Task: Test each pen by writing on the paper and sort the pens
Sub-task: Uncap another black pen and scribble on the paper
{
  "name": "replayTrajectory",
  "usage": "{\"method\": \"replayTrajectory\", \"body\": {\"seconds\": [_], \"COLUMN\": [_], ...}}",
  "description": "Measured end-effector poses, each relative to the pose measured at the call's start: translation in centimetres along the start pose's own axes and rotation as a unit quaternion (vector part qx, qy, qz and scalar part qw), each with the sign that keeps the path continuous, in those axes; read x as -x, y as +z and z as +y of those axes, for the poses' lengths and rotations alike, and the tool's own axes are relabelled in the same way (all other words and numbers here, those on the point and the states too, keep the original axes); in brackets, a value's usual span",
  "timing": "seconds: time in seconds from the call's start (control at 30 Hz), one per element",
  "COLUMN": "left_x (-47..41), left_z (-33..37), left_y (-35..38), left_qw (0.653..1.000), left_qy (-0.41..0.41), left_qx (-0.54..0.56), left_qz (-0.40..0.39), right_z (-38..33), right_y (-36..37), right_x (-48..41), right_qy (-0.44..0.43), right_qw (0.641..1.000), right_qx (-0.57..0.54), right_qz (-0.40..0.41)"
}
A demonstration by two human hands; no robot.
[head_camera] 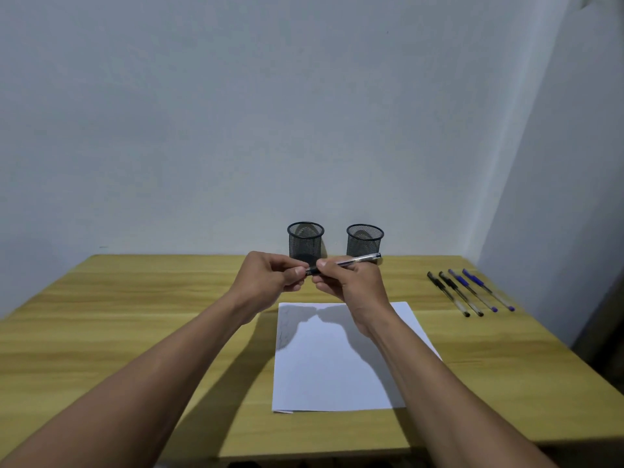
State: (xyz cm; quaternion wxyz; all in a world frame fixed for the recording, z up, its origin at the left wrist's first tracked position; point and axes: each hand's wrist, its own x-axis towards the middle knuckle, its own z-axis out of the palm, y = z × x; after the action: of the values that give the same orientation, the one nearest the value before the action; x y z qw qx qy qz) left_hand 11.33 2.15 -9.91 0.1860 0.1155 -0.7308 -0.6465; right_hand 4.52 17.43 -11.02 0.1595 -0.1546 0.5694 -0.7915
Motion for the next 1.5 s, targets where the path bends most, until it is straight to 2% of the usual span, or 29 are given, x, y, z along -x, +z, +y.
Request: {"method": "replayTrajectory", "body": {"seconds": [0.13,0.23,0.3,0.37,0.43,0.5,0.57,0.67,0.87,0.97,1.13,1.23,1.33,1.5], "left_x": [-0.6,-0.9,-1.0,-0.9,-1.3,-1.7,-2.1,-2.8,-3.7,-3.2,0.9,4.2,6.5,7.5], "left_z": [0.6,0.4,-0.6,-1.4,-2.3,-3.2,-4.3,-6.3,-7.5,-7.3,-6.8,-6.5,-6.5,-7.2], "left_y": [-0.3,-2.3,-4.1,-4.5,-3.7,-3.0,-3.0,-3.2,-2.7,-2.8,-3.4,-3.9,-4.2,-4.3], "left_qw": [0.999,0.997,0.993,0.987,0.978,0.963,0.952,0.934,0.921,0.926,0.925,0.893,0.860,0.832], "left_qy": [-0.002,0.004,0.011,0.010,0.016,0.020,0.009,-0.009,-0.026,-0.022,0.026,0.036,0.012,0.021], "left_qx": [-0.037,-0.062,-0.105,-0.153,-0.202,-0.253,-0.280,-0.330,-0.365,-0.355,-0.373,-0.449,-0.498,-0.541], "left_qz": [-0.003,0.036,0.061,0.055,0.054,0.087,0.124,0.138,0.132,0.127,0.070,-0.021,-0.108,-0.125], "right_z": [-0.1,-0.7,-0.9,-0.4,0.5,1.2,1.9,2.9,4.2,4.4,4.3,4.2,4.4,5.8], "right_y": [0.6,-0.7,-1.8,-1.9,-1.2,-0.5,-0.2,0.1,0.8,0.8,0.5,0.5,0.5,0.4], "right_x": [-0.2,-0.9,-1.1,-0.9,-0.5,-0.1,0.2,0.7,1.1,1.1,2.1,3.2,4.6,5.2], "right_qy": [-0.001,-0.016,-0.017,-0.001,0.008,0.007,0.010,0.026,0.032,0.024,0.017,0.006,-0.006,-0.013], "right_qw": [1.000,0.998,0.998,0.999,0.999,0.999,0.997,0.994,0.990,0.987,0.982,0.975,0.968,0.950], "right_qx": [-0.007,-0.037,-0.019,-0.003,0.009,0.040,0.072,0.097,0.125,0.149,0.189,0.223,0.249,0.311], "right_qz": [0.014,0.053,0.059,0.048,0.036,0.029,0.037,0.051,0.054,0.054,0.019,-0.004,-0.010,0.015]}}
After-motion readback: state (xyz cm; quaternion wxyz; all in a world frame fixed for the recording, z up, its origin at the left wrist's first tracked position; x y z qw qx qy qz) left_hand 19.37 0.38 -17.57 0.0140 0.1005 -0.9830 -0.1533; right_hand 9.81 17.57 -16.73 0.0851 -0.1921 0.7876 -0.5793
